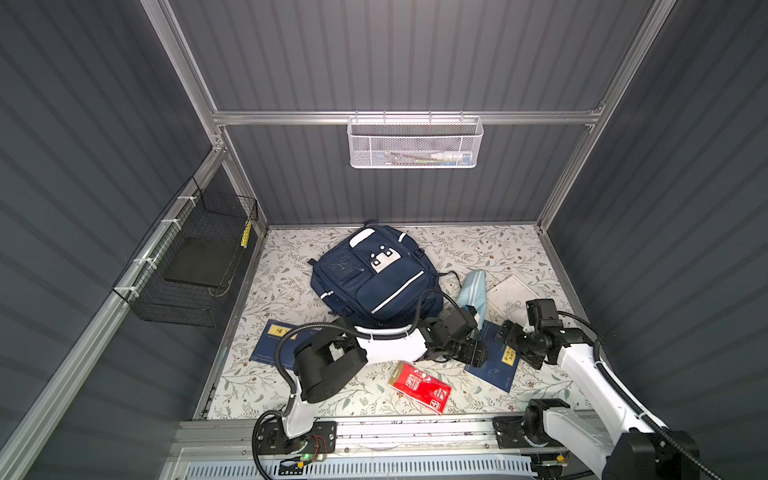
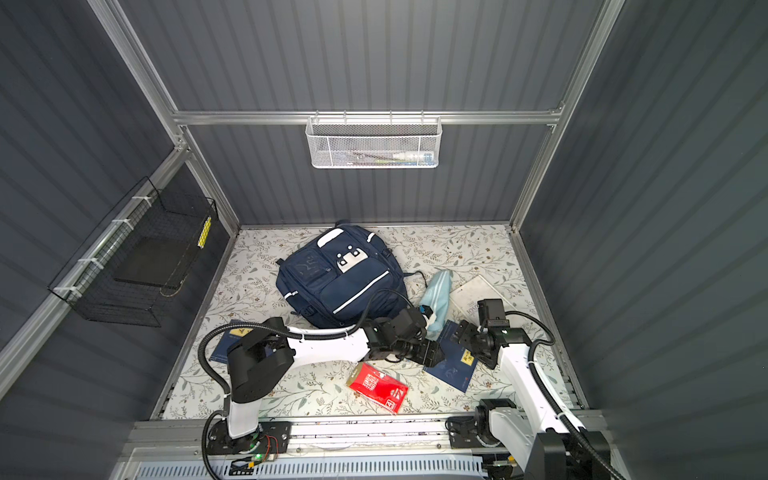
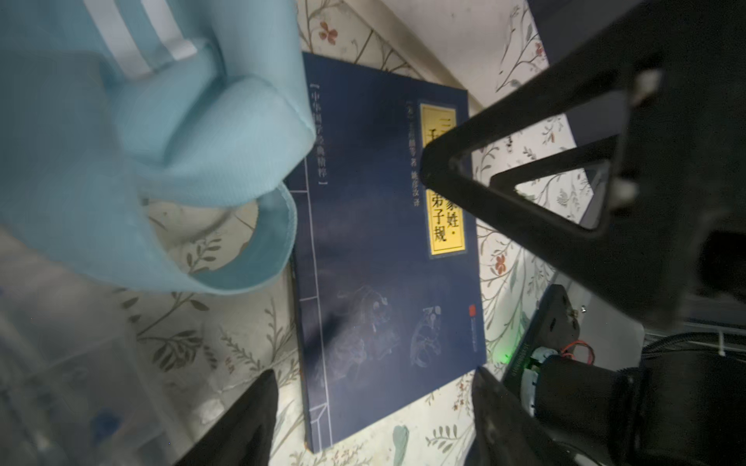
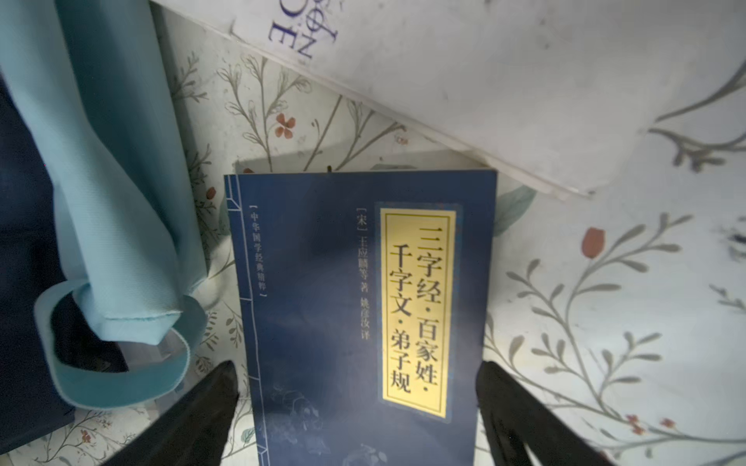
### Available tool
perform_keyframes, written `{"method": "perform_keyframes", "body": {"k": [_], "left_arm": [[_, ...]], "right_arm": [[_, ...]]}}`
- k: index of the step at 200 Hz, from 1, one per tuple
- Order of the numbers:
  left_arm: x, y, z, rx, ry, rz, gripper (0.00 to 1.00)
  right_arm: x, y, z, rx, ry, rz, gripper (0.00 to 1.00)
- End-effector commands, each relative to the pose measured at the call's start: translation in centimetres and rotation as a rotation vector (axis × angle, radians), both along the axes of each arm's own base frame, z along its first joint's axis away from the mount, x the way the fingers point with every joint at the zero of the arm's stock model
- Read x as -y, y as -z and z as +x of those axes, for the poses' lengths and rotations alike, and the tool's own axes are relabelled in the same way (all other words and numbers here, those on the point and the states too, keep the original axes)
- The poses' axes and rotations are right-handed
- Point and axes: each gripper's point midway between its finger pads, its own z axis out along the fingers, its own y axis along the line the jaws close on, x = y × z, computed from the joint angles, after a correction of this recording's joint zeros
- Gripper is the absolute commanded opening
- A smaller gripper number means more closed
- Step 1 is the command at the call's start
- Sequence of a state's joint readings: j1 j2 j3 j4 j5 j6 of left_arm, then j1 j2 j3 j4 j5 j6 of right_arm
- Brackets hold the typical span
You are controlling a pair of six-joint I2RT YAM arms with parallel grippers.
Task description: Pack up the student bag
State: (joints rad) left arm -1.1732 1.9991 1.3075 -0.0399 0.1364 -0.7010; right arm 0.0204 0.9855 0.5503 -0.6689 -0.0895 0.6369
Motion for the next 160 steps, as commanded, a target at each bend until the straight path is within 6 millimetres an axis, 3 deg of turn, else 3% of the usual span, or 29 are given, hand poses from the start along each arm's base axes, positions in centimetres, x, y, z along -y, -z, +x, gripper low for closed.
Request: {"method": "perform_keyframes", "body": {"k": [1,32,49,74,104,129,160], "left_arm": [[0.0,1.8,1.1,0.015,-0.053,0.059,0.78],[1.3,3.6,0.4,-0.044,-0.032,0.021,0.78],[0.9,4.8,0.7,-0.038,-0.052,0.066,0.79],[1.4,5.7,0.1,-0.078,-0.037,0.039,0.78],[2.1,5.8,-0.7,-0.126,-0.018,-0.029,0.76],[2.5,5.3,-1.1,-0.145,-0.012,-0.089,0.67],[3.0,2.8,-1.1,-0.120,0.002,-0.191,0.43]], "right_arm": [[1.1,1.5,-1.8,-0.089,0.059,-0.046,0.93],[0.8,2.4,-1.7,-0.124,0.058,-0.029,0.94],[-0.3,2.5,-0.9,-0.066,0.029,0.028,0.92],[-2.5,3.0,-0.1,0.002,-0.001,0.163,0.85],[-3.6,3.3,-0.1,0.055,-0.008,0.238,0.74],[-5.0,2.2,0.6,0.167,-0.065,0.318,0.65],[-5.0,1.9,0.6,0.206,-0.057,0.346,0.59]]}}
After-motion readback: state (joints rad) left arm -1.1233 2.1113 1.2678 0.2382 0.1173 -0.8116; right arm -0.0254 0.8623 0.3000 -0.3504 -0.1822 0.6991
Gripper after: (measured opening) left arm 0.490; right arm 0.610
